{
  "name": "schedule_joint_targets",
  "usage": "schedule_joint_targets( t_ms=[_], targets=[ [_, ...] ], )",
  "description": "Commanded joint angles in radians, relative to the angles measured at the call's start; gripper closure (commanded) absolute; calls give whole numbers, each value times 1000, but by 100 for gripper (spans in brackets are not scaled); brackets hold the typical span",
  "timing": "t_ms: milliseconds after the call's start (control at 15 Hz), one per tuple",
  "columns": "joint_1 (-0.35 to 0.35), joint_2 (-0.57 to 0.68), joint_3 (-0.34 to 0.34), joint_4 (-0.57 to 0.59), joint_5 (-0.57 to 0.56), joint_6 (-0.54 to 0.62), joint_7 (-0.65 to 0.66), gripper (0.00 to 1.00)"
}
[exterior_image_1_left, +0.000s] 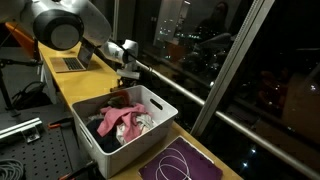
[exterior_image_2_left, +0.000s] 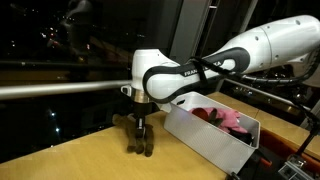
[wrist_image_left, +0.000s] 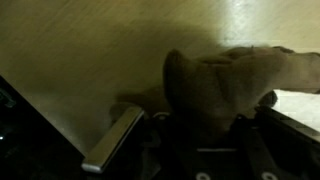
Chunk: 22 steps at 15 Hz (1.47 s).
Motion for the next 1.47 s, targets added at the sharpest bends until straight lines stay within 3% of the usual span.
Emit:
schedule_joint_targets(
  t_ms=[0,467,867,1400],
  targets=[
    [-5,-207,26,-241,-4,69,57,97],
    [-31,-549,-29,-550,8,120,202,97],
    [-124,-820,-113,-827,5,102,307,97],
    [-311,-1117,-233,-1181,-1,121,197,97]
  ],
)
